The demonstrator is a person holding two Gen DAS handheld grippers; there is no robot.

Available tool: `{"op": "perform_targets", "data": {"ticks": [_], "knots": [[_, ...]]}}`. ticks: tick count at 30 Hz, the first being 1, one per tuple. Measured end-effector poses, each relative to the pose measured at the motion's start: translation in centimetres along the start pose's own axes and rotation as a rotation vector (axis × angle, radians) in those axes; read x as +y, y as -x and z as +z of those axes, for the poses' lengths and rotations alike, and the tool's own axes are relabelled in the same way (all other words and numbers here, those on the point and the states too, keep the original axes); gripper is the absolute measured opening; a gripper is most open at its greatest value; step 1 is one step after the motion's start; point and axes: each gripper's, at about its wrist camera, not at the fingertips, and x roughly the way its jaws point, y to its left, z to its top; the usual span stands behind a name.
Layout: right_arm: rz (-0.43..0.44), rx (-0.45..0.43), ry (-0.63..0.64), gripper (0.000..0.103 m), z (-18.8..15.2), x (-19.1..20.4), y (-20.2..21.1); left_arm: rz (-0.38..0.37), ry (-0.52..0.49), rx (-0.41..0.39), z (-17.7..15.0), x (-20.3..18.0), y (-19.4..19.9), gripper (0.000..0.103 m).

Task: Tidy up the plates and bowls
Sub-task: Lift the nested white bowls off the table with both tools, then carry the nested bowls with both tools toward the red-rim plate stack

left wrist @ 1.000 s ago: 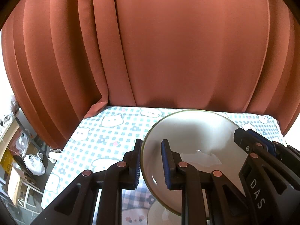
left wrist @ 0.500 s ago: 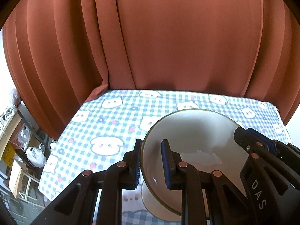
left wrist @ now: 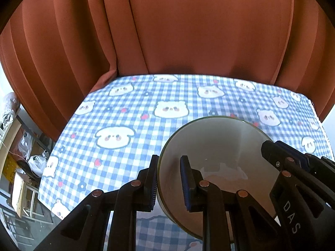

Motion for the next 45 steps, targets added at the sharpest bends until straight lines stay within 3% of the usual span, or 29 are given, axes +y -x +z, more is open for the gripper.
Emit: {"op": "perform_targets", "data": {"ticks": [25, 41, 45], "knots": [[-0.039, 0.162, 0.027, 0.016, -1.2, 1.1, -5.9, -0.011, -0.014, 0.162, -1.4, 0.8, -5.5, 0.017], [-0.014, 0.152, 0.033, 0.017, -2.6, 1.1, -5.9, 0.029, -0.040, 0.128, -2.4, 0.5, -4.8, 0.017], [0.021, 0.141, 0.007, 0.017, -3.0, 0.4, -5.5, 0.016, -0.026, 0.129, -2.8, 0.5, -4.4, 0.026]]}}
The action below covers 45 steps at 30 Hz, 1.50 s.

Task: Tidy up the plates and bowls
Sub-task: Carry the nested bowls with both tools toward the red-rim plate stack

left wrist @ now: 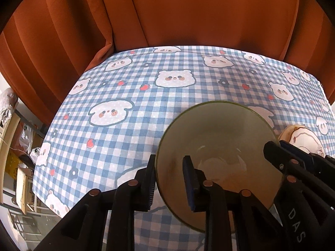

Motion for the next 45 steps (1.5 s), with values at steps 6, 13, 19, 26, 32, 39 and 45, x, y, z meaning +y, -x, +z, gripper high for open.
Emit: {"op": "perform_targets", "data": {"ticks": [6, 13, 19, 26, 32, 39, 45], "knots": [[0.018, 0.009, 0.008, 0.017, -0.3, -0.1, 0.2, -0.047, -0.015, 0.010, -0.3, -0.3, 0.4, 0.042], [0.025, 0.034, -0.001, 0.018, -0.1, -0.2, 0.1, -0.110, -0.036, 0.036, 0.1, 0.0, -0.6, 0.064], [0.001, 0.087, -0.058, 0.018, 0.1, -0.3, -1.2, -0.190, -0.066, 0.097, 0.8, 0.5, -2.4, 0.065], [-0.057, 0.130, -0.124, 0.040, 0.3, 0.1, -2.8, -0.278, -0.101, 0.163, 1.4, 1.0, -4.6, 0.065], [-0.081, 0.134, -0.211, 0.050, -0.1, -0.4, -3.6, -0.345, -0.121, 0.183, 1.5, 1.1, -5.6, 0.065], [-0.043, 0.142, -0.267, 0.050, -0.2, -1.0, -4.5, -0.367, -0.136, 0.197, 1.6, 1.0, -5.7, 0.065], [0.039, 0.154, -0.265, 0.050, -0.1, -1.2, -5.6, -0.339, -0.141, 0.184, 1.6, 0.6, -5.8, 0.065]]}}
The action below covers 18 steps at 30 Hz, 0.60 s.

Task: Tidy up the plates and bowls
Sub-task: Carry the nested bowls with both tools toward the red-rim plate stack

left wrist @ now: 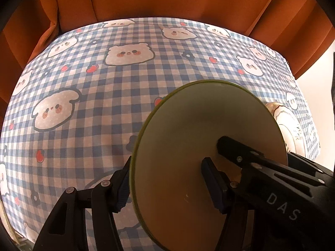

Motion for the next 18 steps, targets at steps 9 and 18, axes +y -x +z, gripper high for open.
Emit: {"op": "perform_targets", "data": {"ticks": [9, 18], "knots": [[0.161, 0.071, 0.000, 0.046, 0.2, -1.0, -1.0, 0.076, 0.018, 0.002, -0.3, -1.0, 0.3, 0.065], [0.186, 0.107, 0.072, 0.042, 0.3, -0.5, -1.1, 0.098, 0.065, 0.013, -0.6, -1.5, 0.6, 0.062]]}}
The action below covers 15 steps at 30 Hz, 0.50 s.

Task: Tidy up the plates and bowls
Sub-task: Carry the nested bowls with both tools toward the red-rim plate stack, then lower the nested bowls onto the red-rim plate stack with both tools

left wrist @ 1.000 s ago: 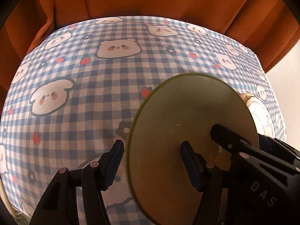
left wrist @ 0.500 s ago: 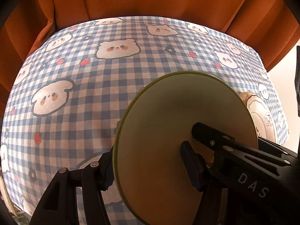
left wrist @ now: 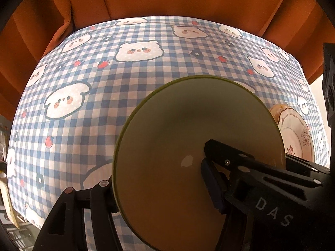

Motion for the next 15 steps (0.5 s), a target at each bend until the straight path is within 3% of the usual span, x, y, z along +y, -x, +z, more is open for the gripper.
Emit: {"op": "perform_targets", "data": {"ticks": [4, 15], "knots": [[-0.030, -0.006, 0.026, 0.043, -0.3, 0.5, 0.4, -0.017, 0.033, 0.009, -0.5, 0.2, 0.5, 0.062], [-0.072, -0.049, -0.006, 0.043, -1.2, 2.3, 3.1, -0.058, -0.022, -0.039, -0.5, 0.9, 3.8, 0.062]]}}
